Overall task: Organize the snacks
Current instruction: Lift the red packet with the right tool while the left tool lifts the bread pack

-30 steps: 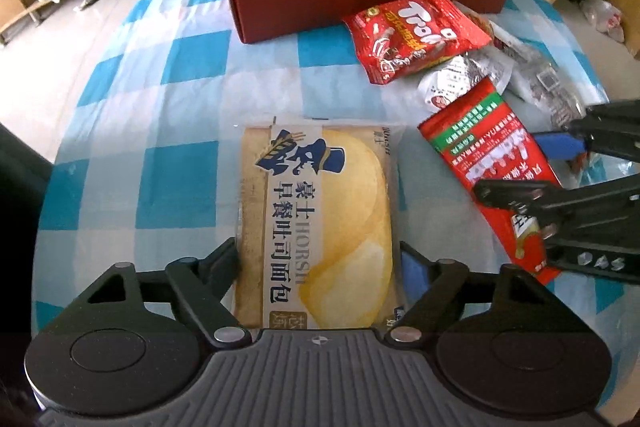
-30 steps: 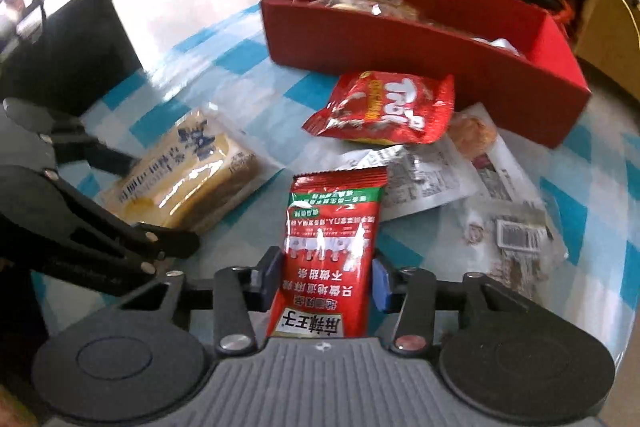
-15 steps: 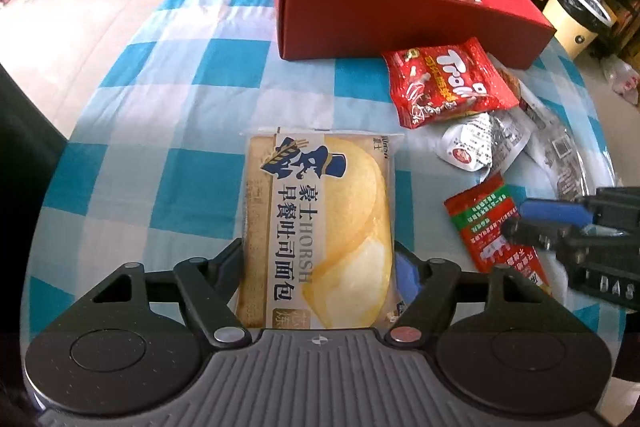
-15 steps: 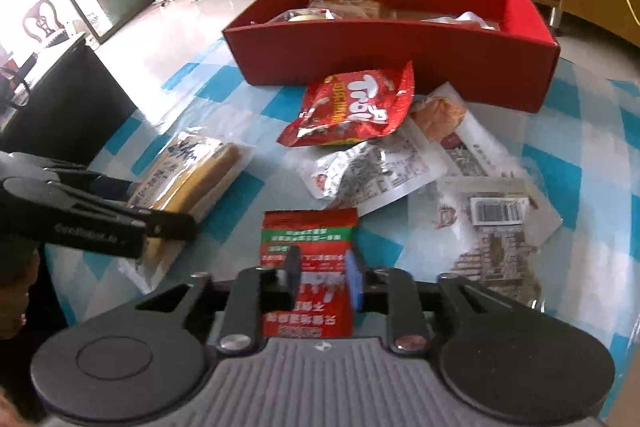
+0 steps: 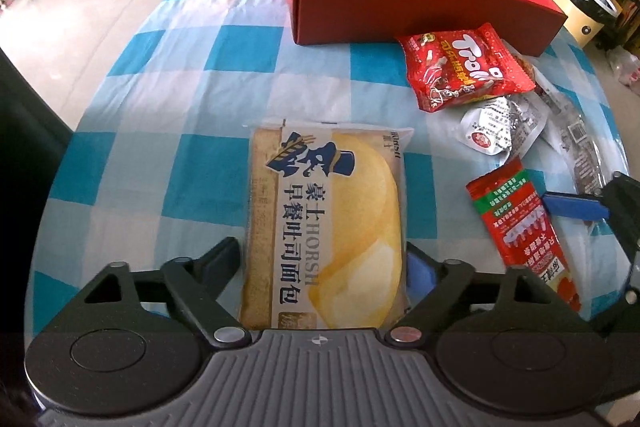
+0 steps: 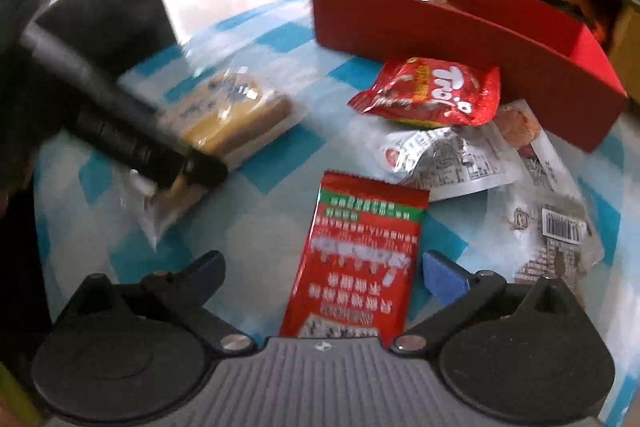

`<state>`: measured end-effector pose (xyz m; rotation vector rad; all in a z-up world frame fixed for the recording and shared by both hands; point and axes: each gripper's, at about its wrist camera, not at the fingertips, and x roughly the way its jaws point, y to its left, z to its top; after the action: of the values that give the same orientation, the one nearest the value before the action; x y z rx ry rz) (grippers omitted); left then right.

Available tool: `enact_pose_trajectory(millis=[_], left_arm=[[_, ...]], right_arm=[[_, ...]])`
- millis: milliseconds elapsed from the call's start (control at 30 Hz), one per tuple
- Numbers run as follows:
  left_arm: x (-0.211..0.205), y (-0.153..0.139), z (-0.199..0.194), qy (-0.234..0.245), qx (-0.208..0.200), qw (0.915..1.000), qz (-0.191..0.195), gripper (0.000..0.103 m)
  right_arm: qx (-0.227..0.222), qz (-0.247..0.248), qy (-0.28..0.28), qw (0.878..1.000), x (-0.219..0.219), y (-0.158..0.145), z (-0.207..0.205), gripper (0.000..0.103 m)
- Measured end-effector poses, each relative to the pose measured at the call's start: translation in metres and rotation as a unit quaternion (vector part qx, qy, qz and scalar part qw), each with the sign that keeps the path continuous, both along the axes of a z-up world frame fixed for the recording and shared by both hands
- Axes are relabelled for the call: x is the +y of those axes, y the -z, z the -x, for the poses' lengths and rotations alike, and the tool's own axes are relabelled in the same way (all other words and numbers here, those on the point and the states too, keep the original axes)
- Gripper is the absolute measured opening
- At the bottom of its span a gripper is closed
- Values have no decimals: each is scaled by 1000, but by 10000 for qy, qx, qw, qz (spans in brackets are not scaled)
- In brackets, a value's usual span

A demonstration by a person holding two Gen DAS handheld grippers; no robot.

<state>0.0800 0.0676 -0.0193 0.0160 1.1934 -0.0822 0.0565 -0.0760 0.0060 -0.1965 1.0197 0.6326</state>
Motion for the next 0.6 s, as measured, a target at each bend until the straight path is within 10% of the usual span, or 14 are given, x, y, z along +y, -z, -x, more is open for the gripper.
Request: enact_pose_trajectory(millis=[200,600], left_arm=[[-7,8,-5,58,145,9993,-341,103],[13,-9,-7,-397,140,9987,284,79]], right_arm=[[-24,213,256,9994,-20,-10,11,52],[10,-469,730,9962,-44,-34,7,49]])
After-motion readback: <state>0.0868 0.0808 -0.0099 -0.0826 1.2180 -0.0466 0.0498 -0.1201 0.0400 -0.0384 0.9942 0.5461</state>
